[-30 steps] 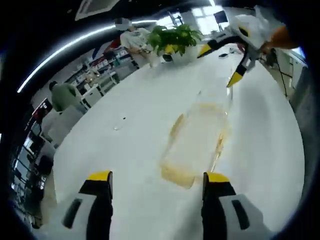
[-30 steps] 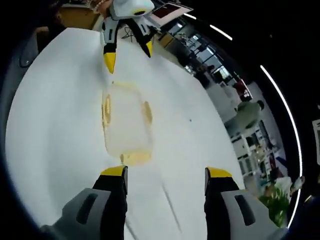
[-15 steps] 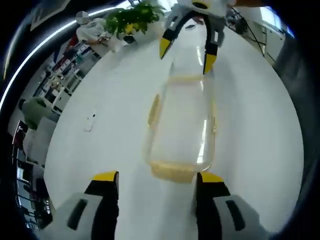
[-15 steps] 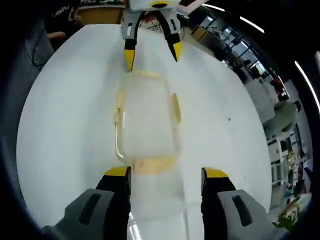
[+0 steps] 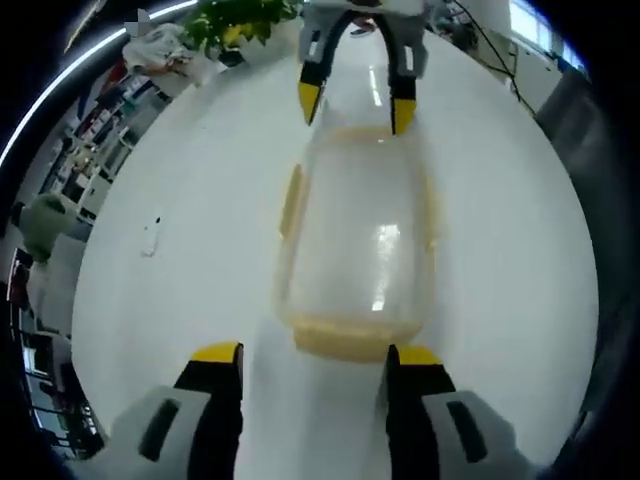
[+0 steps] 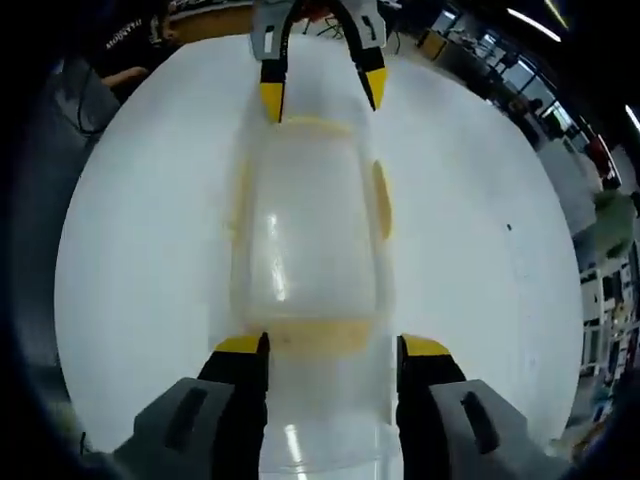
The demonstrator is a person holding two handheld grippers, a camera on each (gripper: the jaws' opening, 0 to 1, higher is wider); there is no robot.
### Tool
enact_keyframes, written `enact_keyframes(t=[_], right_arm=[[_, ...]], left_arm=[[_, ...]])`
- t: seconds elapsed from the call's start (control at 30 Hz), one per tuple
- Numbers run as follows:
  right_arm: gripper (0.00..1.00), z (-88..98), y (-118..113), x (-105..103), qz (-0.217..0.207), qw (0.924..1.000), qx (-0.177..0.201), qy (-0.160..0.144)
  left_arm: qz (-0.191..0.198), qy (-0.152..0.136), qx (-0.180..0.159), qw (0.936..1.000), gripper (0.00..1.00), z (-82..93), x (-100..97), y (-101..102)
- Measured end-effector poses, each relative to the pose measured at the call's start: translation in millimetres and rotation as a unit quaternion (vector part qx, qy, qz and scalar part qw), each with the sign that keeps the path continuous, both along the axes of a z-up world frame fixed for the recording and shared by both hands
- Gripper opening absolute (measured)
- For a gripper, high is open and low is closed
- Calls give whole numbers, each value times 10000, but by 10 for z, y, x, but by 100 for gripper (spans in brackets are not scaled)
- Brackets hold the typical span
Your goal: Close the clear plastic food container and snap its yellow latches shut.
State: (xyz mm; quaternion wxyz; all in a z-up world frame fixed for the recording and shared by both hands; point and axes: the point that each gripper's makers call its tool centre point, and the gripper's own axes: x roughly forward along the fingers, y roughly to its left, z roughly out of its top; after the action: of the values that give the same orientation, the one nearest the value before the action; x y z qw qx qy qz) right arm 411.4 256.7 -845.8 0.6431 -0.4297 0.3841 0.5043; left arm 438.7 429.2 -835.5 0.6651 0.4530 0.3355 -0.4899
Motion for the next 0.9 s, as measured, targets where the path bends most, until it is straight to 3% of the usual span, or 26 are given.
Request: enact_keyframes(t=[0.13, 0.23, 0.27, 0.37, 0.5, 0.67, 0.9], right_arm=[[46, -30, 14, 30, 41, 9996, 3, 283], [38, -69, 39, -102, 230, 9967, -71, 781], [39, -59, 48, -32, 222, 9978, -85, 625], [39, -76, 53, -40, 194, 9962, -102, 838], [39, -70, 44, -67, 259, 9960, -238, 818], [39, -65, 26, -81, 261, 9958, -220, 846], [40, -69, 22, -110, 279, 9951, -352, 877]], left_arm=[[-131, 274, 64, 9995, 52, -30, -12, -24], [-59, 570, 88, 9983, 47, -64, -43, -34], [-55, 634, 86, 9979, 46, -72, -44, -38], [-110, 829, 97, 9964, 47, -96, -10, -30], [-178, 959, 140, 9951, 53, -120, 31, -49], [-497, 1252, 203, 9907, 43, -147, -52, -84], [-666, 1241, 373, 9893, 44, -149, -112, -134]])
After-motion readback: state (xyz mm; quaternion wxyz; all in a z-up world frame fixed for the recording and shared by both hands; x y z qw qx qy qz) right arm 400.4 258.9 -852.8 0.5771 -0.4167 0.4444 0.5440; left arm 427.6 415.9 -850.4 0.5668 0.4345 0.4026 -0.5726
